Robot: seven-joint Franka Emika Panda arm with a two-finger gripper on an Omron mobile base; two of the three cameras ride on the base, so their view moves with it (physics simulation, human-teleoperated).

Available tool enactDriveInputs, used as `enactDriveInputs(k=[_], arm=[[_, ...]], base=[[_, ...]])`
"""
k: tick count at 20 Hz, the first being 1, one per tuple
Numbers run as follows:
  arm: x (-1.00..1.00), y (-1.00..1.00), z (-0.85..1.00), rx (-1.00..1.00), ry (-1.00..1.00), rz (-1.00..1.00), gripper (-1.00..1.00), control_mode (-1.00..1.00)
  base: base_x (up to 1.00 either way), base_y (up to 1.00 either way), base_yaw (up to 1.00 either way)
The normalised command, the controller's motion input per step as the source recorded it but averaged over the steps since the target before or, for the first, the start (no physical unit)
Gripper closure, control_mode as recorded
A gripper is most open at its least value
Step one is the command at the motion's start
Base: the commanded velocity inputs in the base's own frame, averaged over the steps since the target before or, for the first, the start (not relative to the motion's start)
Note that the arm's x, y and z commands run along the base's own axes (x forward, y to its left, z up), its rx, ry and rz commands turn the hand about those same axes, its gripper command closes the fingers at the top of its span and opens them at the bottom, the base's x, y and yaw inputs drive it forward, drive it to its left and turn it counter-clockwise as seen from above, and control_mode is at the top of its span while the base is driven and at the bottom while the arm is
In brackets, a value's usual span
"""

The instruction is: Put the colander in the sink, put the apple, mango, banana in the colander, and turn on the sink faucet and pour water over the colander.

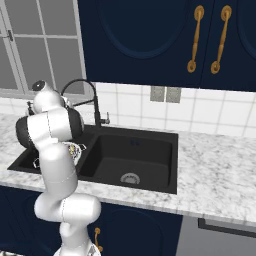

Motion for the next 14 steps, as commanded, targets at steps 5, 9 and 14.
enactDriveInputs(k=[5, 9, 14], arm=[[-0.45, 0.08, 0.26, 0.01, 0.0, 0.0, -1.0, -1.0], [-0.68, -0.13, 0.29, 0.05, 0.0, -0.02, -1.0, -1.0], [-0.7, -0.74, 0.23, 0.03, 0.0, 0.04, -1.0, -1.0]], base=[[0.0, 0.0, 0.0], [0.0, 0.0, 0.0], [0.0, 0.0, 0.0]])
